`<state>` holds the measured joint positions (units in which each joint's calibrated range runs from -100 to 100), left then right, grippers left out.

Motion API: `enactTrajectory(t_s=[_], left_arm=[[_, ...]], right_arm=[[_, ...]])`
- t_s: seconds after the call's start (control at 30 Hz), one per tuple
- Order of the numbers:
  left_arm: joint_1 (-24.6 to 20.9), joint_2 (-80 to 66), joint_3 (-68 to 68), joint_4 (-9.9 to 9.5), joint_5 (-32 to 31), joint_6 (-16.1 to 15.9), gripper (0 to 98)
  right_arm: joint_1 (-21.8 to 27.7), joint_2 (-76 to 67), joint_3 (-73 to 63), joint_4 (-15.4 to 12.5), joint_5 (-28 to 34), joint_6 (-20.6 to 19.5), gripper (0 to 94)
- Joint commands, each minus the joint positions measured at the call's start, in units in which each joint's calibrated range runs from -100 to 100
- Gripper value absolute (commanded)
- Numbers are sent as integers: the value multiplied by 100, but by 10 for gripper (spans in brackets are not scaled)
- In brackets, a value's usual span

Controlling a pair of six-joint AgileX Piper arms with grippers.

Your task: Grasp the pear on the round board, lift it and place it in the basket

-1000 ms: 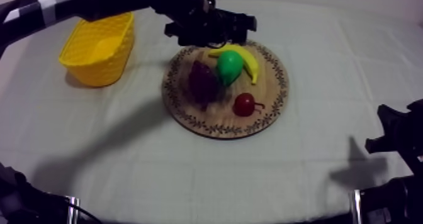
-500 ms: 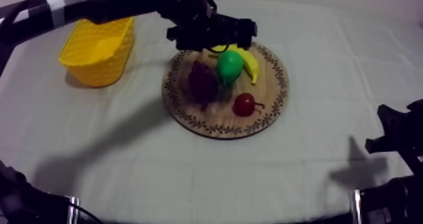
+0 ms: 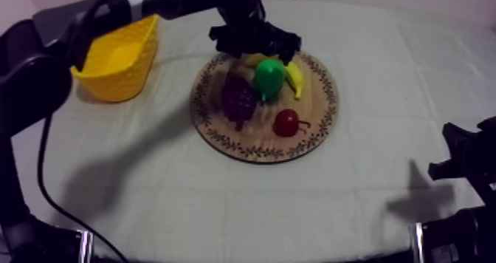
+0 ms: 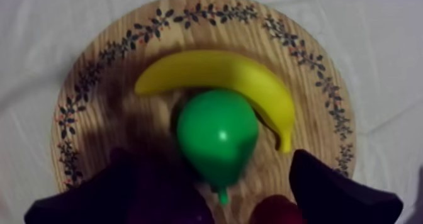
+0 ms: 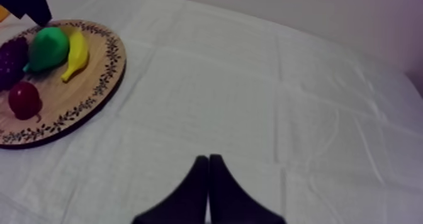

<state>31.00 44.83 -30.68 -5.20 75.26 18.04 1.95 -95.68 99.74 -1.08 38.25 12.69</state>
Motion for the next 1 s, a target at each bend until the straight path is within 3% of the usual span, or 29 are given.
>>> enactTrajectory(t_s=[0.0, 0.4, 0.7, 0.97], left_arm=[[2, 326, -530, -15, 412, -11, 893], [101, 1277, -1739, -51, 1456, 71, 846], [99, 1701, -2062, -150, 1928, 182, 631], [99, 1353, -2034, -471, 2012, 318, 532]], right_arm=[[-3, 1, 4, -2, -3, -2, 3], [-3, 1, 4, -2, -3, 3, 3], [-3, 1, 4, -2, -3, -1, 3], [-3, 1, 4, -2, -3, 0, 3]])
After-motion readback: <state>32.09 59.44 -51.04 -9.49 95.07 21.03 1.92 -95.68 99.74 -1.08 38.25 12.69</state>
